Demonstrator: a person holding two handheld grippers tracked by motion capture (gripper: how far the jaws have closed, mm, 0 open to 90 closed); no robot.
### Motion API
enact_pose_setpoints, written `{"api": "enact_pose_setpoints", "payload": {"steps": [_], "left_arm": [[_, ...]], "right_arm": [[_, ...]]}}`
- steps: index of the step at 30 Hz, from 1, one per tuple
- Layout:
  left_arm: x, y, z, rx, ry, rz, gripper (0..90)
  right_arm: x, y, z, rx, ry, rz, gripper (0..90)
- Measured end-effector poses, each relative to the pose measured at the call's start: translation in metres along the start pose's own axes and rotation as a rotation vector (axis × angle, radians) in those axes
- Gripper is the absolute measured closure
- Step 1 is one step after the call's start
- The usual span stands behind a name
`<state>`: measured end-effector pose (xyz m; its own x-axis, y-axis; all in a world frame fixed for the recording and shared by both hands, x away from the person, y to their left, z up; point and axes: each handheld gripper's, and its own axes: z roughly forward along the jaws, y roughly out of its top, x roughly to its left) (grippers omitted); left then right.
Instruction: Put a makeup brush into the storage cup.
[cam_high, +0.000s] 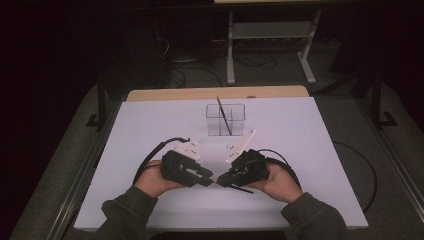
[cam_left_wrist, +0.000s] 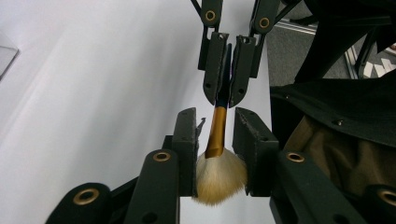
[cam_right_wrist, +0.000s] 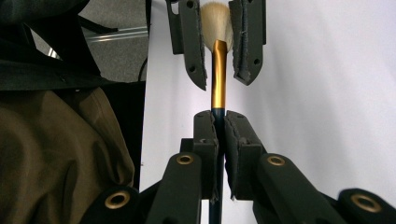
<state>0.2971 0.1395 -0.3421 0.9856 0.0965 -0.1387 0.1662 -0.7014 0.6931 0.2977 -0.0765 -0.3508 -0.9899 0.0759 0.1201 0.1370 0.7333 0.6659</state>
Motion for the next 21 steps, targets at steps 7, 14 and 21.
{"api": "enact_pose_setpoints", "payload": {"steps": [7, 14, 21], "left_arm": [[0.0006, -0.0003, -0.0007, 0.002, -0.006, -0.003, 72.7], [0.0014, -0.0002, 0.0, 0.004, -0.014, -0.01, 72.7], [0.001, -0.0004, 0.0005, 0.011, -0.024, 0.004, 80.2]], "right_arm": [[0.0005, 0.0003, 0.0004, 0.003, -0.003, -0.012, 82.7], [0.0011, 0.0002, -0.0002, 0.0, -0.002, -0.018, 82.7], [0.001, 0.0, 0.0012, 0.004, -0.001, -0.023, 82.6]]}}
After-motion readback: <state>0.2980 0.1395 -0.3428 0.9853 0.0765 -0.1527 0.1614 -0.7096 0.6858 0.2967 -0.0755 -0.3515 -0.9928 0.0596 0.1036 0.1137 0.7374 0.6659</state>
